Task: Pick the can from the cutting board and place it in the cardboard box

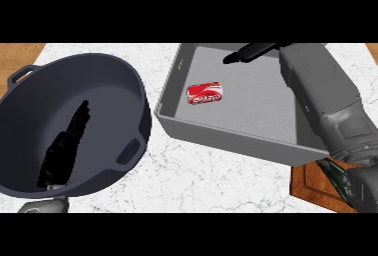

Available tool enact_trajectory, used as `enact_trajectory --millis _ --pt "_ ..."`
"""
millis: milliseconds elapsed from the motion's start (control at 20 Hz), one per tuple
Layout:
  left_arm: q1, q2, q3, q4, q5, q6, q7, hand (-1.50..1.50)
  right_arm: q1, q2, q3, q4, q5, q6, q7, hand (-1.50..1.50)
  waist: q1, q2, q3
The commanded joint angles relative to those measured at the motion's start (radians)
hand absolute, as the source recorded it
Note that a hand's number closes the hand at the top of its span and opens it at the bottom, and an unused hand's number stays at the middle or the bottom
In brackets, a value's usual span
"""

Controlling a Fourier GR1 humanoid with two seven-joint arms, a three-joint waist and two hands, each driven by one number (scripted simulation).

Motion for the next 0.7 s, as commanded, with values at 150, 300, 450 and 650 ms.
enact_trajectory --millis 150,300,450,650 --pt "0.005 -0.027 -0.032 0.011 -0.019 0.011 -0.017 0.0 0.032 -0.22 -0.097 0.05 -0.068 0.047 0.016 -1.5 0.024 0.019 0.001" --pt "-0.005 0.005 -0.013 -0.014 -0.007 -0.012 0.002 0.0 0.042 -0.318 -0.133 0.061 -0.1 0.124 0.022 -1.5 0.031 0.018 0.003" --pt "-0.045 -0.017 -0.026 0.007 -0.014 0.001 0.02 0.0 0.041 -0.352 -0.141 0.067 -0.104 0.15 0.015 -1.5 0.041 0.029 0.003" --pt "-0.042 -0.003 -0.024 0.004 -0.003 -0.018 0.001 0.0 0.098 -0.428 -0.115 0.062 -0.077 0.275 -0.042 -1.5 0.048 0.038 0.006"
